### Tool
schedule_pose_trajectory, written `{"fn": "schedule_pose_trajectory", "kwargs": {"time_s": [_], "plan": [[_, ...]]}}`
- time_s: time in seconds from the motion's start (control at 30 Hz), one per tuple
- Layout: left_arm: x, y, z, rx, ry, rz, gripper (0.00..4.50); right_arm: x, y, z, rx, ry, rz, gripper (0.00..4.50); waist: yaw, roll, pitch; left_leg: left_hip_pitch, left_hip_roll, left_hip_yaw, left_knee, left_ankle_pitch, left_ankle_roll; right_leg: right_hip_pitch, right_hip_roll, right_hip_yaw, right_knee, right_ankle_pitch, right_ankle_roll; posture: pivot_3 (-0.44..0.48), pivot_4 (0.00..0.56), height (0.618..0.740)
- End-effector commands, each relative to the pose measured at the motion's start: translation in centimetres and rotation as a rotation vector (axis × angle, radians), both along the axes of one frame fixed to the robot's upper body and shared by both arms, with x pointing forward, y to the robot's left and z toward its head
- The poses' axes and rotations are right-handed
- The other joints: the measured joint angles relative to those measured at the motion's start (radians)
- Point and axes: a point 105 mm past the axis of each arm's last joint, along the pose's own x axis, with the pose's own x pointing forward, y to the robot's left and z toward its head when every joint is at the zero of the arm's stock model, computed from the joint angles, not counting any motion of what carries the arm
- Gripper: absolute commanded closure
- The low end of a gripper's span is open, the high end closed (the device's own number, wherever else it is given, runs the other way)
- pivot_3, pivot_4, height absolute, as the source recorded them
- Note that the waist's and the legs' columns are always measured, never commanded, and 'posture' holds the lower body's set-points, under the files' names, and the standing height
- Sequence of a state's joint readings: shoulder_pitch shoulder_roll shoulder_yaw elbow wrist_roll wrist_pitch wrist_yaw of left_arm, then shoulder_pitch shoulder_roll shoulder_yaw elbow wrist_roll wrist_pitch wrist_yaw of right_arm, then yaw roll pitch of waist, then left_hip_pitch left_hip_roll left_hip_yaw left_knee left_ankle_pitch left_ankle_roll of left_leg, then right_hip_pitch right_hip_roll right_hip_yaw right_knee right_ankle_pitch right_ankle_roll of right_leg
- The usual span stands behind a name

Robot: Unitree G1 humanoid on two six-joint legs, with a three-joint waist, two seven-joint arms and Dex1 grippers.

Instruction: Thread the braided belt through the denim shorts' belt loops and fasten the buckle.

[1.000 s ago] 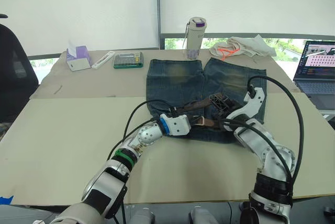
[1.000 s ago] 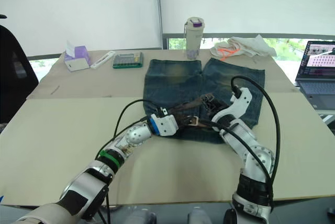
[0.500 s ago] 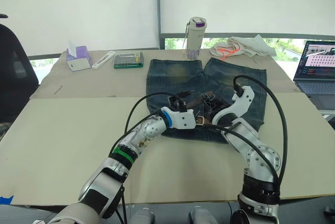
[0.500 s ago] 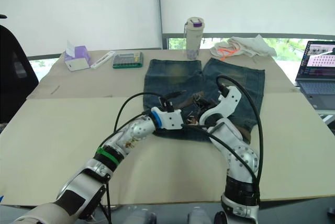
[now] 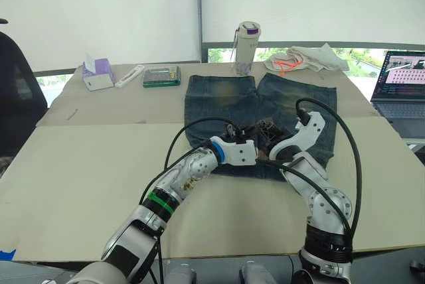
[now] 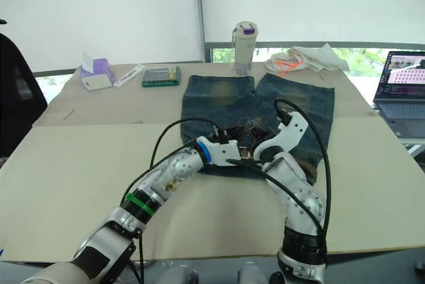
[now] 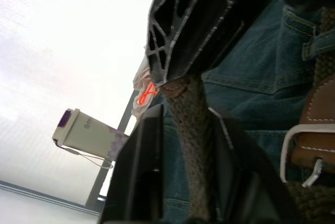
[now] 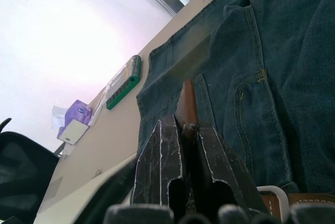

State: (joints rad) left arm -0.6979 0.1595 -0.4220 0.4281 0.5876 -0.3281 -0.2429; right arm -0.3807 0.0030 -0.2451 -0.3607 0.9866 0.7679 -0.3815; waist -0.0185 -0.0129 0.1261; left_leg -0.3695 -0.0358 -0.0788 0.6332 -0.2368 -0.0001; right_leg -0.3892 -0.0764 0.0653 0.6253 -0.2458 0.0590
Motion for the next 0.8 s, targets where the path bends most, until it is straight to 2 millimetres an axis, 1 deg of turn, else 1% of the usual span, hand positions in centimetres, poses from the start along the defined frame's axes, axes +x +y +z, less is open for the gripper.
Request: {"fn": "schedule_pose_trajectory", "kwargs": {"time_s": [0.03,0.2,0.27,0.33,0.37,0.43,0.47,0.53,0.6,0.67,0.73,0.8], "plan": [[-0.2,-0.2,1.2,-0.034,-0.025,-0.005,4.48,-0.2,0.1,1.8,0.013,-0.071,-0.004,4.5,0.0,0.0,0.0,0.0,0.0,0.0,0.0,0.0,0.0,0.0,0.0,0.0,0.0,0.0,0.0,0.0,0.15,0.74],[0.1,0.2,1.1,-0.045,-0.017,0.016,4.48,-0.4,0.0,1.7,-0.006,-0.076,0.005,4.5,0.0,0.0,0.0,0.0,0.0,0.0,0.0,0.0,0.0,0.0,0.0,0.0,-0.001,0.0,0.0,0.0,0.15,0.74],[0.3,0.4,1.0,-0.057,-0.008,0.027,4.5,-0.8,0.2,2.0,-0.015,-0.103,0.047,3.63,0.0,0.0,0.0,0.0,0.0,0.0,0.0,0.0,0.0,0.0,0.0,0.0,-0.001,0.0,0.0,0.0,0.15,0.74],[0.2,0.5,0.9,-0.087,0.022,0.013,4.5,-1.2,-0.1,2.6,-0.077,-0.159,0.075,3.03,0.001,0.0,0.0,0.0,0.0,0.0,0.0,0.0,0.0,0.0,0.0,0.0,-0.001,0.0,0.0,0.0,0.15,0.74],[0.1,0.6,0.8,-0.099,0.038,0.006,4.5,-1.3,-0.5,2.7,-0.123,-0.185,0.078,2.64,0.0,0.0,0.0,0.0,0.0,0.0,0.0,0.0,0.0,0.0,0.0,0.0,-0.001,0.0,0.0,0.0,0.15,0.74],[0.1,0.9,1.0,-0.137,0.052,0.004,4.5,-1.7,-1.6,2.7,-0.323,-0.253,0.098,1.97,0.002,0.0,0.0,0.0,0.0,0.001,0.0,0.0,0.0,0.0,0.0,0.0,-0.001,0.0,0.0,0.0,0.15,0.74],[0.3,1.2,1.3,-0.183,0.069,0.016,4.5,-2.1,-2.1,2.3,-0.533,-0.308,0.126,1.64,0.005,0.001,0.001,0.0,-0.001,0.001,0.0,0.0,0.0,0.001,0.0,0.0,-0.002,-0.001,0.001,0.0,0.15,0.74],[0.5,1.7,1.8,-0.265,0.099,0.02,4.5,-2.9,-2.4,0.9,-0.847,-0.363,0.234,1.64,0.006,0.001,0.001,-0.001,-0.002,0.003,0.001,0.0,0.0,0.001,-0.001,0.0,-0.005,-0.002,0.002,0.0,0.15,0.74],[0.7,2.1,2.0,-0.371,0.164,0.02,4.5,-3.6,-2.6,-0.5,-1.036,-0.391,0.332,1.64,0.005,0.001,0.001,-0.002,-0.002,0.003,0.001,0.0,0.0,0.001,-0.001,-0.001,-0.008,-0.002,0.003,0.0,0.15,0.74],[1.0,2.7,2.4,-0.444,0.207,0.036,4.5,-4.0,-2.9,-1.7,-1.159,-0.402,0.412,1.64,-0.002,0.0,0.002,-0.001,0.0,0.004,0.001,0.0,0.0,0.002,0.0,-0.001,-0.008,-0.004,0.006,0.0,0.15,0.74],[1.2,2.8,2.7,-0.437,0.226,0.017,4.5,-4.0,-3.0,-2.3,-1.262,-0.418,0.449,1.64,-0.003,0.0,0.002,-0.001,0.0,0.004,0.0,0.0,0.0,0.002,0.001,0.0,-0.008,-0.004,0.006,0.0,0.15,0.74],[1.4,3.1,3.1,-0.455,0.257,0.009,4.5,-3.9,-2.5,-2.8,-1.297,-0.431,0.493,1.64,-0.002,0.0,0.002,-0.001,0.0,0.004,0.001,0.0,0.0,0.002,0.001,0.0,-0.008,-0.003,0.006,0.0,0.15,0.74]]}}
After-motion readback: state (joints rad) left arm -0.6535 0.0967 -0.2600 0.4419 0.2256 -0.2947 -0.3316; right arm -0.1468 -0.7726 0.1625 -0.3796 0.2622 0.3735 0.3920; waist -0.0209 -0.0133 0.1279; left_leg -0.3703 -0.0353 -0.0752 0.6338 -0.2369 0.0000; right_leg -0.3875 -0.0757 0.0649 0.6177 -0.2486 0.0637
